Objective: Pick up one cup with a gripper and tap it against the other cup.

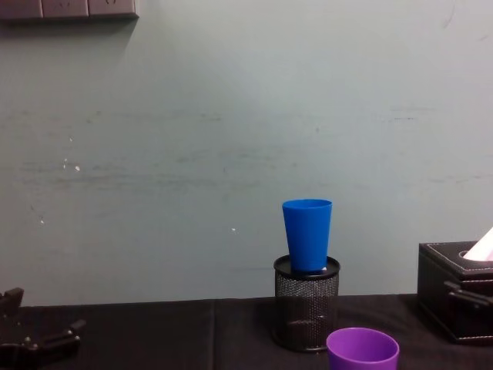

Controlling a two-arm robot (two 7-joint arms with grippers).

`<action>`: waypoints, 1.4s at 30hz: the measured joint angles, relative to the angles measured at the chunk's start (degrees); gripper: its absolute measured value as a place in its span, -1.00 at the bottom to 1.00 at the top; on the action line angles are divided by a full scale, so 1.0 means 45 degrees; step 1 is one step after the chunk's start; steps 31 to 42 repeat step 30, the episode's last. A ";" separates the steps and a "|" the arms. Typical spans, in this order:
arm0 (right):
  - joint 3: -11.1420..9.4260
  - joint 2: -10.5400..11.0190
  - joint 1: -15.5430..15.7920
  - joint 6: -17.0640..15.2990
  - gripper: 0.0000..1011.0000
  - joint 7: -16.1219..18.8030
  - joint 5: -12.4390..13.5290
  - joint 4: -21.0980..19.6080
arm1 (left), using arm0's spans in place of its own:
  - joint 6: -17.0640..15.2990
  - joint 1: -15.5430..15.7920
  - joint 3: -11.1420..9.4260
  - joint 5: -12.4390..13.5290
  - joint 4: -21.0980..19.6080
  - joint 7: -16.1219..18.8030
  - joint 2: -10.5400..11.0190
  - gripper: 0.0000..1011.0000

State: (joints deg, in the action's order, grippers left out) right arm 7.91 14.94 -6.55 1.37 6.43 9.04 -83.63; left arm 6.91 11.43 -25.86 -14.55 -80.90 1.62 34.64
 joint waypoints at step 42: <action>-0.0105 -0.0046 0.0007 0.0068 0.98 0.0013 -0.0079 0.0036 | -0.0001 0.0000 0.0000 0.0000 0.0000 0.0000 0.0000 0.98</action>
